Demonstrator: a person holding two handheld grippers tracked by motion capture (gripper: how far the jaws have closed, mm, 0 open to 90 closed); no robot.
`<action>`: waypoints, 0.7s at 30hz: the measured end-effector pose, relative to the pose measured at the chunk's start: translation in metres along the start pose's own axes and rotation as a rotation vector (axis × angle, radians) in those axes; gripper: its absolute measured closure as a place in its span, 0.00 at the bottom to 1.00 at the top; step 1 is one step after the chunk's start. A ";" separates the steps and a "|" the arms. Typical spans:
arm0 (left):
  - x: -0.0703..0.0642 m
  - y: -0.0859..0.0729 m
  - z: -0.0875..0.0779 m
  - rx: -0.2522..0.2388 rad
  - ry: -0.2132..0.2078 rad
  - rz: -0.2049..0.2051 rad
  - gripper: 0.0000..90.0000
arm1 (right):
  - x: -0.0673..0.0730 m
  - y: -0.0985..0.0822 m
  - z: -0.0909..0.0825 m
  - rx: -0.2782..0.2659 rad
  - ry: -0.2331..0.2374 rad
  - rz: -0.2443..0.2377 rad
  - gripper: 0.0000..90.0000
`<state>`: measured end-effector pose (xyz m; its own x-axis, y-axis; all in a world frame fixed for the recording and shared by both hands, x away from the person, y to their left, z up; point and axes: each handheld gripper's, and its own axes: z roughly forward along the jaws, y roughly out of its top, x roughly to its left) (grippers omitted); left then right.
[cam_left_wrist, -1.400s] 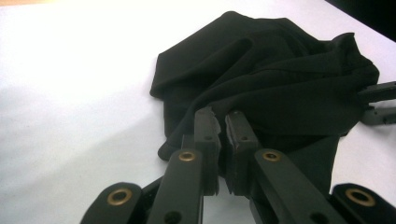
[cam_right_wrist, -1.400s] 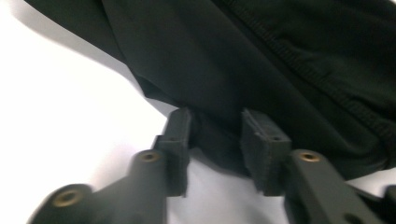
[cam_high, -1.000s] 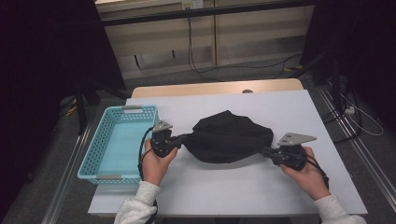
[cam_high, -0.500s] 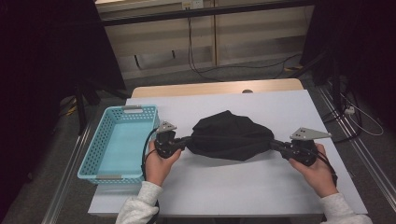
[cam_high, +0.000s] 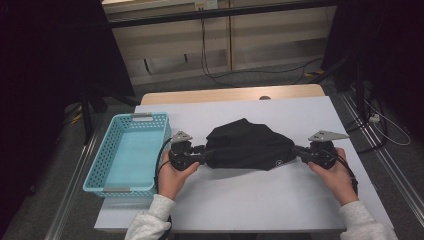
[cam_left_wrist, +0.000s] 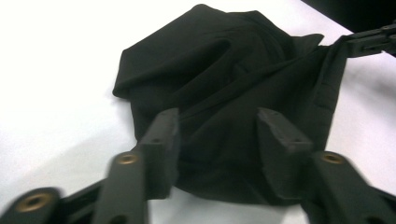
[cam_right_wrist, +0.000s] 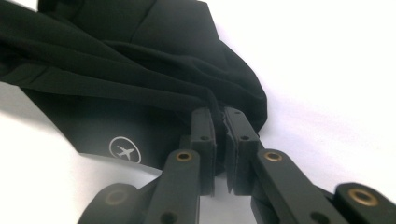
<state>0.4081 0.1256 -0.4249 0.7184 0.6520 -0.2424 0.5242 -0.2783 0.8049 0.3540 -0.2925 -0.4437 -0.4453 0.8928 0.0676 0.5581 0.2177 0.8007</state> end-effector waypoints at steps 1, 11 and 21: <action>-0.001 0.000 -0.001 -0.002 0.006 0.000 0.49 | -0.001 0.000 0.001 0.007 0.001 0.000 0.93; -0.005 -0.011 -0.013 0.016 0.016 0.024 0.35 | 0.003 -0.001 0.000 0.017 0.007 -0.016 0.93; -0.025 -0.034 -0.008 0.136 -0.027 0.100 0.46 | 0.007 -0.003 -0.002 0.020 0.018 -0.033 0.93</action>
<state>0.3687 0.1243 -0.4415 0.7812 0.5974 -0.1812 0.5054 -0.4350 0.7452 0.3476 -0.2878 -0.4440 -0.4756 0.8781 0.0523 0.5568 0.2544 0.7907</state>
